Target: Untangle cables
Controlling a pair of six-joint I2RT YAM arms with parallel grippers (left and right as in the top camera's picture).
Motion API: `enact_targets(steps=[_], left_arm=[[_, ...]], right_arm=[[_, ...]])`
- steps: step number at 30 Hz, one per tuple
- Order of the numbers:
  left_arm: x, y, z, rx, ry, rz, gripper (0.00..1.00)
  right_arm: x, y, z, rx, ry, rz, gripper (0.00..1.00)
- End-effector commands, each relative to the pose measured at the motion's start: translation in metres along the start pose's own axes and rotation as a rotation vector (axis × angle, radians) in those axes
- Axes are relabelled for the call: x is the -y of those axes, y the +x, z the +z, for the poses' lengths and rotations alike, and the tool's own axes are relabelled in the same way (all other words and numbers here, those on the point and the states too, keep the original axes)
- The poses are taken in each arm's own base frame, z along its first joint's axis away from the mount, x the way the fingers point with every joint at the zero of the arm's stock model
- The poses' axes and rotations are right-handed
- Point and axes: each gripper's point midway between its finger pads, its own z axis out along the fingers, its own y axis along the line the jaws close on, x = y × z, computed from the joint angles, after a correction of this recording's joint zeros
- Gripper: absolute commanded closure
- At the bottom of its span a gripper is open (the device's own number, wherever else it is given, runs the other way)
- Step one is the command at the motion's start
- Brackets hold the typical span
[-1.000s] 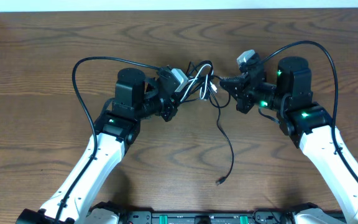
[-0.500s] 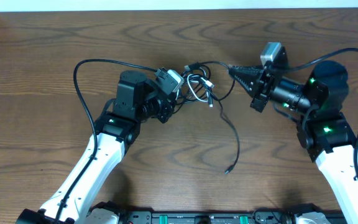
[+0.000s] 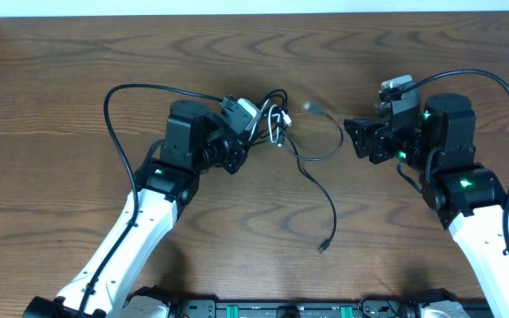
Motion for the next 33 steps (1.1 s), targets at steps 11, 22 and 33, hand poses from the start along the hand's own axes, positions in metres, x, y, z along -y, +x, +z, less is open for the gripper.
enact_targets(steps=[11,22,33], left_arm=[[0.013,-0.027,-0.004,0.104,0.083,-0.024,0.92],[0.023,-0.042,-0.008,0.167,0.149,-0.002,0.92],[0.029,-0.042,-0.006,0.166,0.16,0.003,0.92]], right_arm=[[-0.048,-0.011,-0.003,0.033,-0.297,-0.007,0.24],[-0.096,-0.003,0.019,-0.03,-0.547,0.066,0.33],[-0.145,0.001,0.029,-0.024,-0.692,-0.028,0.35]])
